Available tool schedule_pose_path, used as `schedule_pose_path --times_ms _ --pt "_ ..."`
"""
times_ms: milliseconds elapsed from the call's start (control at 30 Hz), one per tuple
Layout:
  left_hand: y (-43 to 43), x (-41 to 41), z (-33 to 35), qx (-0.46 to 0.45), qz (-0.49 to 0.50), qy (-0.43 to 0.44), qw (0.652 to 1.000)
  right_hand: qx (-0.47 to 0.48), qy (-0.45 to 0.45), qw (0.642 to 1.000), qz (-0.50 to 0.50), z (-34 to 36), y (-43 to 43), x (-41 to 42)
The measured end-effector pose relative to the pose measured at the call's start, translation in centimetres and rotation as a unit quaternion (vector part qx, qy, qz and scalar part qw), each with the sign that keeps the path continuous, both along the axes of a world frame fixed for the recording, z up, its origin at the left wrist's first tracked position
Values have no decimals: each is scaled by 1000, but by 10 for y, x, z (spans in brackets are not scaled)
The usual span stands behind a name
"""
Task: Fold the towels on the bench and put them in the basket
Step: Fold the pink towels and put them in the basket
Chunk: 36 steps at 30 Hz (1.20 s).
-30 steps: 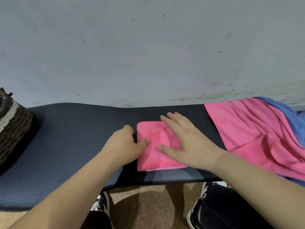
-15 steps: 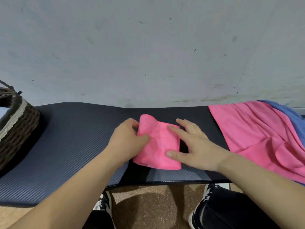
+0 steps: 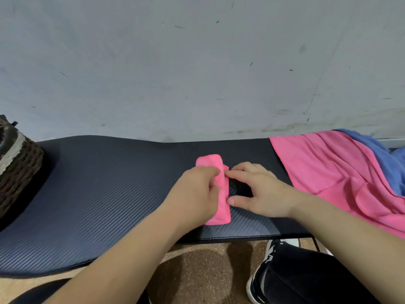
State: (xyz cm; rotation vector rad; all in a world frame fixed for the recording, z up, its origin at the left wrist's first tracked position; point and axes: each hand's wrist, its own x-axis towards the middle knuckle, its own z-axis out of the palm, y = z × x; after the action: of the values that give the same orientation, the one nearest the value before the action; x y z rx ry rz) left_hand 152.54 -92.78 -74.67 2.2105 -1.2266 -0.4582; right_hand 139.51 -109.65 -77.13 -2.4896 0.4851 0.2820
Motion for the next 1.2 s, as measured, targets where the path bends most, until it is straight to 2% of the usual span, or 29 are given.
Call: schedule_pose_path --times_ms 167,367,433,500,600,667,767,933,1033,1200 --pt "2 9 -18 -1 23 1 1000 40 -40 997 -52 -9 -2 2" --pt "-1 -2 -27 0 -38 -27 999 40 -84 979 -182 -3 8 15" --pt "-2 -3 -24 -2 -10 -19 1000 73 -102 971 -204 2 7 19" --pt "0 -1 -18 30 54 -5 998 129 -96 967 -200 6 6 23" --pt "3 -2 -13 136 96 -14 986 119 -81 972 -187 4 3 31" --pt "4 -3 -12 146 88 17 985 149 -81 964 -203 7 4 33" --pt "7 2 -3 93 82 100 987 227 -66 950 -206 18 3 31" --pt "34 16 36 -23 15 241 970 434 -67 891 -111 45 2 13" --pt "56 23 50 -65 6 269 961 461 -58 882 -77 56 15 9" --pt "97 38 59 -39 59 323 944 452 -116 861 -202 72 60 19"
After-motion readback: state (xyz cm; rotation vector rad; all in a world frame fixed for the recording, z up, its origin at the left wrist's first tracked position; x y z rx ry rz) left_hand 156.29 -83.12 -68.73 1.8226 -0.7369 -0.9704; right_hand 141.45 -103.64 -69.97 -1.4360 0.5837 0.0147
